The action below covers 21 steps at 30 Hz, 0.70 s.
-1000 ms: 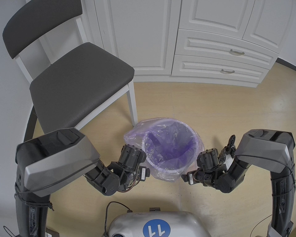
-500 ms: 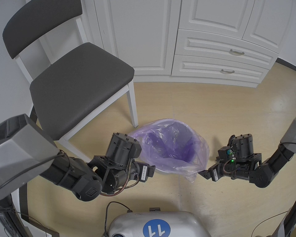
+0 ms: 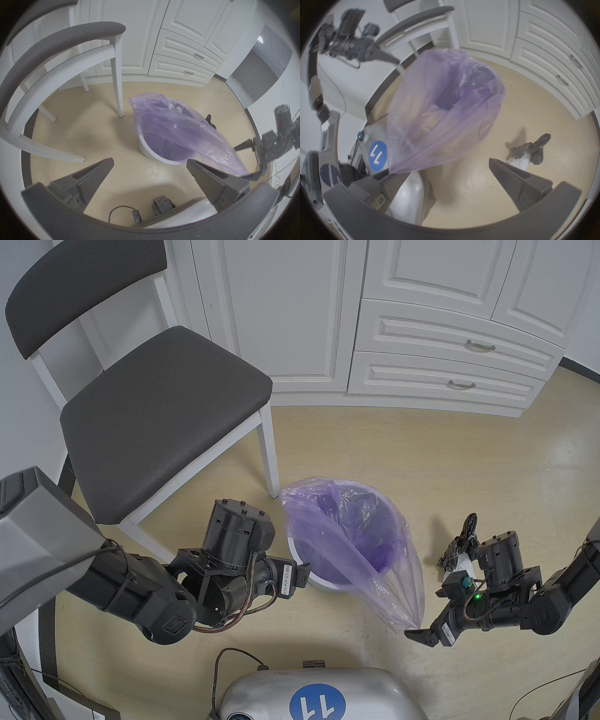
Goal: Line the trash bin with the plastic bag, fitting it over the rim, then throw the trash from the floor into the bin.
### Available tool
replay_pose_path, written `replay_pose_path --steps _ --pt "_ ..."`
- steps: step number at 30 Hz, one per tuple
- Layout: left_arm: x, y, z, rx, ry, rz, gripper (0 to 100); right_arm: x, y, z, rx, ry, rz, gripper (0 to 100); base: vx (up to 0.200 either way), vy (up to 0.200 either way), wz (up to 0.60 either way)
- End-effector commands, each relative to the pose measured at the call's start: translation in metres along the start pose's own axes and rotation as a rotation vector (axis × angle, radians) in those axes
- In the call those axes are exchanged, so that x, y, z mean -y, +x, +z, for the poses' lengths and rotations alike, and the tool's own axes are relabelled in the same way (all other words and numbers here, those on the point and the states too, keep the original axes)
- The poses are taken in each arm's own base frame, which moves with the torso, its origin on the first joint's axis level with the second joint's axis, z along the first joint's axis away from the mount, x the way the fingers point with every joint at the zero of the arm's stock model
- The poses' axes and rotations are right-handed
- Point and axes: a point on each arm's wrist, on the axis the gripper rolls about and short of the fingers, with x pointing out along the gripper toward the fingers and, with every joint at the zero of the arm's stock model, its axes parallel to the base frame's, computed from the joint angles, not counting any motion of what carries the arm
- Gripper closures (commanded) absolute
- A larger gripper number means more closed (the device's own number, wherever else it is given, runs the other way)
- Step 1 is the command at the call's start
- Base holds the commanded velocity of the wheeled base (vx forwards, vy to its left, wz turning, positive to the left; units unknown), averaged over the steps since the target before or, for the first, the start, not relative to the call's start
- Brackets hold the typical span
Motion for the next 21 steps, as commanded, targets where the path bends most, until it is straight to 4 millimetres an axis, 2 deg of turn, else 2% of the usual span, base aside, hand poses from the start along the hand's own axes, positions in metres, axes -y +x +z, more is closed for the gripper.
replay_pose_path --steps 1,4,8,11,13,17,21 --pt "-0.005 0.017 -0.008 -0.001 -0.015 0.025 0 -0.031 0.026 -0.020 -0.137 -0.083 0.112 0 0.000 0.000 0.00" --pt "-0.006 0.024 -0.005 0.023 -0.025 0.026 0 -0.040 0.043 -0.026 -0.200 -0.107 0.078 0 0.000 0.000 0.00" --pt "-0.001 0.032 0.007 0.061 -0.035 0.018 0 -0.041 0.059 -0.028 -0.155 -0.115 0.005 0 0.000 0.000 0.00" --pt "0.005 0.035 0.019 0.093 -0.037 0.004 0 -0.042 0.061 -0.029 -0.114 -0.111 -0.010 0 0.000 0.000 0.00" --pt "0.015 0.040 0.028 0.103 -0.029 -0.013 0 -0.042 0.063 -0.030 -0.101 -0.112 -0.016 0 0.000 0.000 0.00" --pt "0.038 0.052 0.032 0.046 0.006 -0.019 0 -0.043 0.065 -0.031 -0.103 -0.111 -0.015 0 0.000 0.000 0.00" --pt "0.049 0.066 0.037 0.021 0.018 0.000 0 -0.043 0.066 -0.031 -0.104 -0.111 -0.015 0 0.000 0.000 0.00"
